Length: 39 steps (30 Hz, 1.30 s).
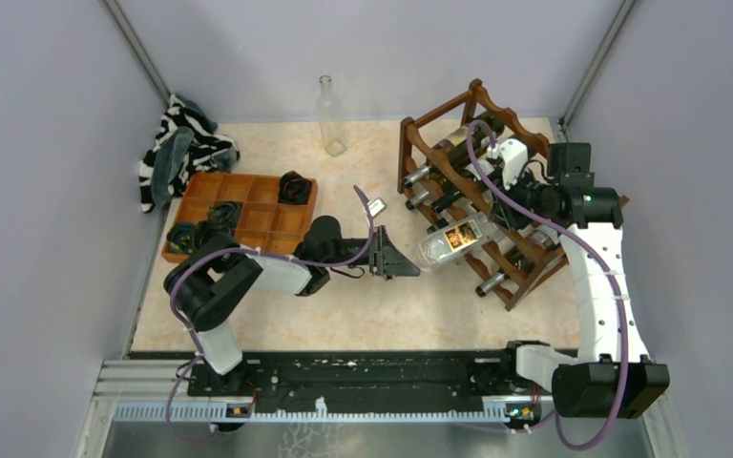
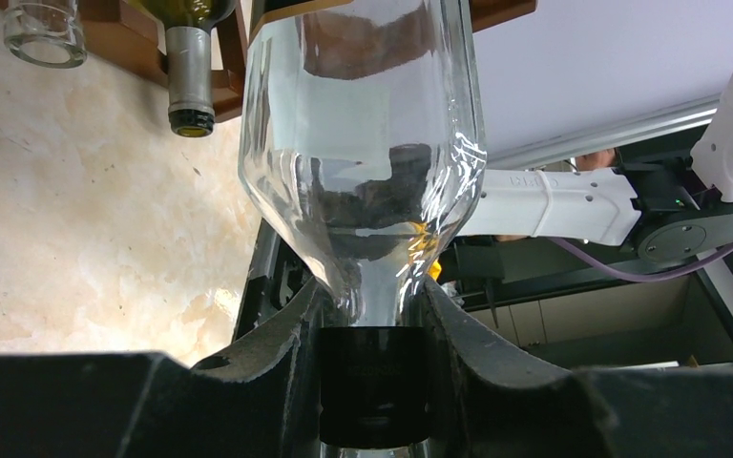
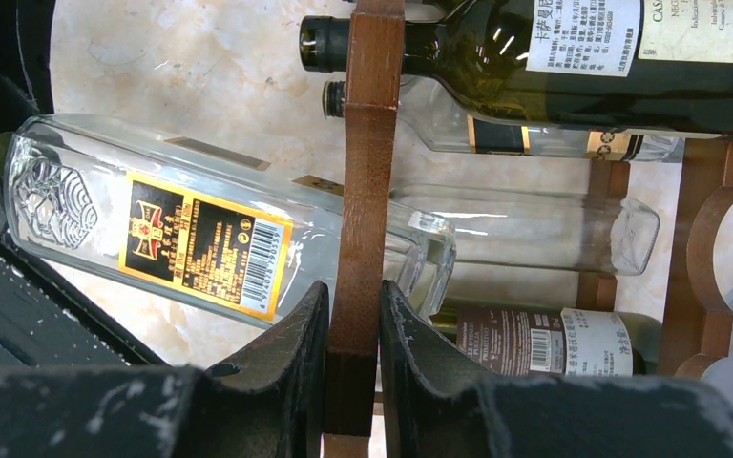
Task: Put the wine bottle on the wine rack
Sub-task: Place the wine bottle in the wine rack.
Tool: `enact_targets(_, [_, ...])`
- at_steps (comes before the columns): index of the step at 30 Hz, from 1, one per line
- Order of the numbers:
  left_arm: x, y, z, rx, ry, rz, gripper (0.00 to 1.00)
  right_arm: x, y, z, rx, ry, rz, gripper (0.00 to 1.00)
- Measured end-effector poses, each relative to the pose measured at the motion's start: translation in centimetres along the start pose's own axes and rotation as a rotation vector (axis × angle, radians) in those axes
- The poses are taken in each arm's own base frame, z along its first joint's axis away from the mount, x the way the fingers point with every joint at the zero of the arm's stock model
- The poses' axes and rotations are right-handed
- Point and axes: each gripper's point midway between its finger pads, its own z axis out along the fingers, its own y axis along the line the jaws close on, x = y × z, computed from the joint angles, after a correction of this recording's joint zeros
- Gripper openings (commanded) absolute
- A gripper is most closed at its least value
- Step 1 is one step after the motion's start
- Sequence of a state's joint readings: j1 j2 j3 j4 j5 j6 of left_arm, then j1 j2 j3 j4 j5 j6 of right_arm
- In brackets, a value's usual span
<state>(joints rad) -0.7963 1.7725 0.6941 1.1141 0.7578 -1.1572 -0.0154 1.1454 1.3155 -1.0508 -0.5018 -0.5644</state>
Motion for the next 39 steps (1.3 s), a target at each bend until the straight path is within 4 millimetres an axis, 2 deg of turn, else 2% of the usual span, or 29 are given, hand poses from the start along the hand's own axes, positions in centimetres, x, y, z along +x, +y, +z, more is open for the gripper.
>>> enact_targets(15, [-3.4,1.4,2.5,-0.038,-0.082,0.001,0.0,0.0,0.0,0.0,-0.001,-0.002,0.001,0.0])
enact_targets(30, [-3.1,1.9,5.7,-0.091,-0.09,0.078,0.0,-0.1,0.1,0.1,-0.013,-0.014,0.005,0.0])
enact_targets(39, [-4.6,2.3,6.8,-0.148,-0.15,0.139,0.0,-0.5,0.8,0.4,-0.052,-0.038,0.027,0.0])
